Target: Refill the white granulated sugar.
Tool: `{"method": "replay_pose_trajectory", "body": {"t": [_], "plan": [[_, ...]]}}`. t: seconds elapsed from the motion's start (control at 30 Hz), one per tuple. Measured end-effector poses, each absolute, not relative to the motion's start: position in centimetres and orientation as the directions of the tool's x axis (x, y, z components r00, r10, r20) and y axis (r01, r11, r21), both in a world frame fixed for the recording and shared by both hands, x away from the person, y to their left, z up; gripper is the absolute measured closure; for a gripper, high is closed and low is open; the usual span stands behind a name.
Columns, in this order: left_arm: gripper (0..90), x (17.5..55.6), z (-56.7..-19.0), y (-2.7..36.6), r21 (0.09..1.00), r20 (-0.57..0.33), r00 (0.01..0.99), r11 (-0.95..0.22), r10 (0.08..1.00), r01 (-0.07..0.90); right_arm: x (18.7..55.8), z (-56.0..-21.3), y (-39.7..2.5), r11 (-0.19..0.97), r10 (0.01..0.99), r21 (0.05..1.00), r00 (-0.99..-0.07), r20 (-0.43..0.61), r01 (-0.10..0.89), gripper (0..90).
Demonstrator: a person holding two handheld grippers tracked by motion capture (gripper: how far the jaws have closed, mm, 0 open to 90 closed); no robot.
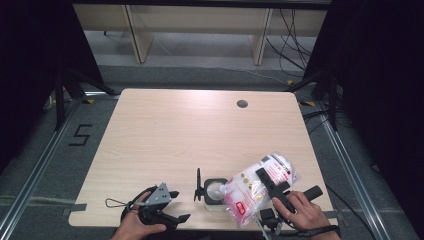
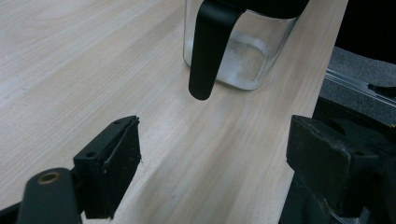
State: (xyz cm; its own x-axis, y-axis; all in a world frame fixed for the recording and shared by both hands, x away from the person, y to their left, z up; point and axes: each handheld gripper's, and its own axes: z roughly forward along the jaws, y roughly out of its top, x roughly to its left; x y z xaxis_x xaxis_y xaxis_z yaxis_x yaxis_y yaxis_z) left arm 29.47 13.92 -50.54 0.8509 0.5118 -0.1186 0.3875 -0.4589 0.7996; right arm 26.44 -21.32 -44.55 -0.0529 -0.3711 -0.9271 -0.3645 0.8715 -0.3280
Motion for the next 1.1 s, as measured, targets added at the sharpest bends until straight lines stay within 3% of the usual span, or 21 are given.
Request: {"method": "replay_pose_trajectory", "body": {"t": [1.1], "plan": [[17.3, 29.25, -50.53, 13.91, 0.808, -0.133, 0.844, -0.437, 0.519, 0.396, 26.42, -44.36, -21.3, 0.866, -0.378, -0.339, -0.039, -0.925, -0.367, 43.6]]}}
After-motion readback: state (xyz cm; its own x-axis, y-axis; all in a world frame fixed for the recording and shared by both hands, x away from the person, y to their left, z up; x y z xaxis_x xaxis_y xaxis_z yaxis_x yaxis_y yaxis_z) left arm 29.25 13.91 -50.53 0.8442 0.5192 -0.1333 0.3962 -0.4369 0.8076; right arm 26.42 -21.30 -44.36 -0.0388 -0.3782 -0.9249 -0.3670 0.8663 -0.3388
